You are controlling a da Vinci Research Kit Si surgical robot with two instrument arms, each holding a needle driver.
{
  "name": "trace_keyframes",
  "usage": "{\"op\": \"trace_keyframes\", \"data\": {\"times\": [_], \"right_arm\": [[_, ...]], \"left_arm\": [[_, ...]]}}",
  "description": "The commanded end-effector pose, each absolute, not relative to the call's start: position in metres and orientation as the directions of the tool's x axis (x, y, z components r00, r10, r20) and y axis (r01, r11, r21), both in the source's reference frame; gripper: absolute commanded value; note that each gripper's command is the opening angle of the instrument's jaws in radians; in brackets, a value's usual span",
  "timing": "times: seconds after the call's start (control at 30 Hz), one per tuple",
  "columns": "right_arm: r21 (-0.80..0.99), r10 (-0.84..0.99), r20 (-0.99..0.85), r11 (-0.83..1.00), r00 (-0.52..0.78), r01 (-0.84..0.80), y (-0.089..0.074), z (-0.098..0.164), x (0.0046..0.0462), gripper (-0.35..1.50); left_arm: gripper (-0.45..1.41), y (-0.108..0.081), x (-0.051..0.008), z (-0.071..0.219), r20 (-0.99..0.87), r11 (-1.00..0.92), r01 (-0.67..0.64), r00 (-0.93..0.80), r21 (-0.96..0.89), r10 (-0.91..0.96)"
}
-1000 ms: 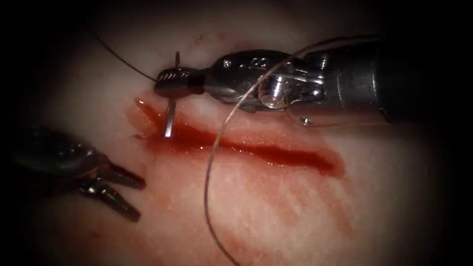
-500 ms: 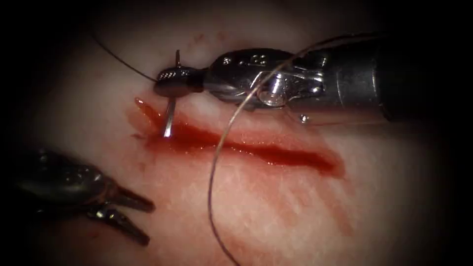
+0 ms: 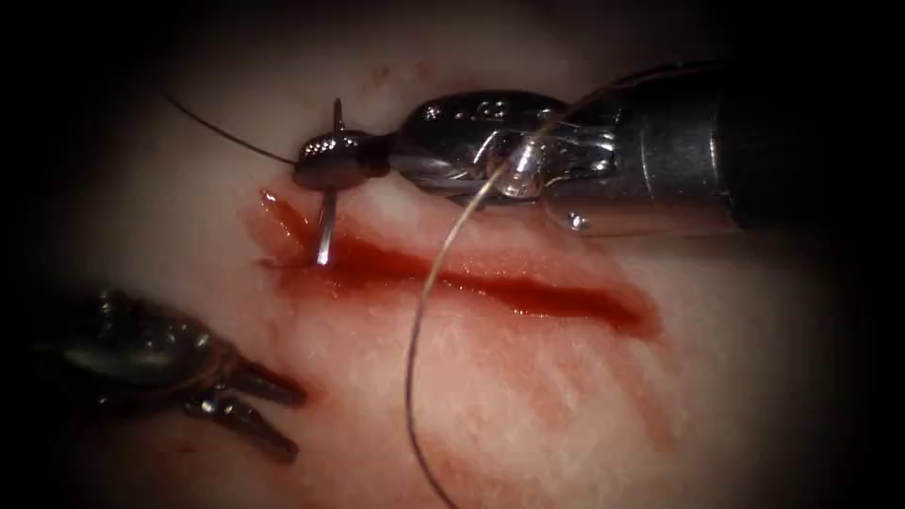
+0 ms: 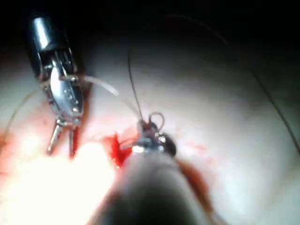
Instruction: Wound Closure
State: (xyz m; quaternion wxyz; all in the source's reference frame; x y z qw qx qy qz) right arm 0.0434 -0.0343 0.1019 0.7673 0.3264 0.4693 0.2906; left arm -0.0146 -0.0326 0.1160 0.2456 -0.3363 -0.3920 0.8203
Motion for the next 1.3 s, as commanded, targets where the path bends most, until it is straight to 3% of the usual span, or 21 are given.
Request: {"op": "trace_keyframes", "data": {"times": [0.03,1.3], "right_arm": [[0.778,0.755,-0.527,0.613,0.39,-0.137,-0.0344,0.102,0.0443,-0.35],[0.945,0.886,-0.286,0.324,0.366,-0.046,-0.0372,0.1023,0.0453,-0.35]], "left_arm": [[0.49,-0.0329,-0.015,0.1165,-0.357,-0.572,-0.14,-0.656,-0.808,0.665],[0.47,-0.0329,-0.0142,0.116,-0.356,-0.571,-0.133,-0.663,-0.81,0.659]]}}
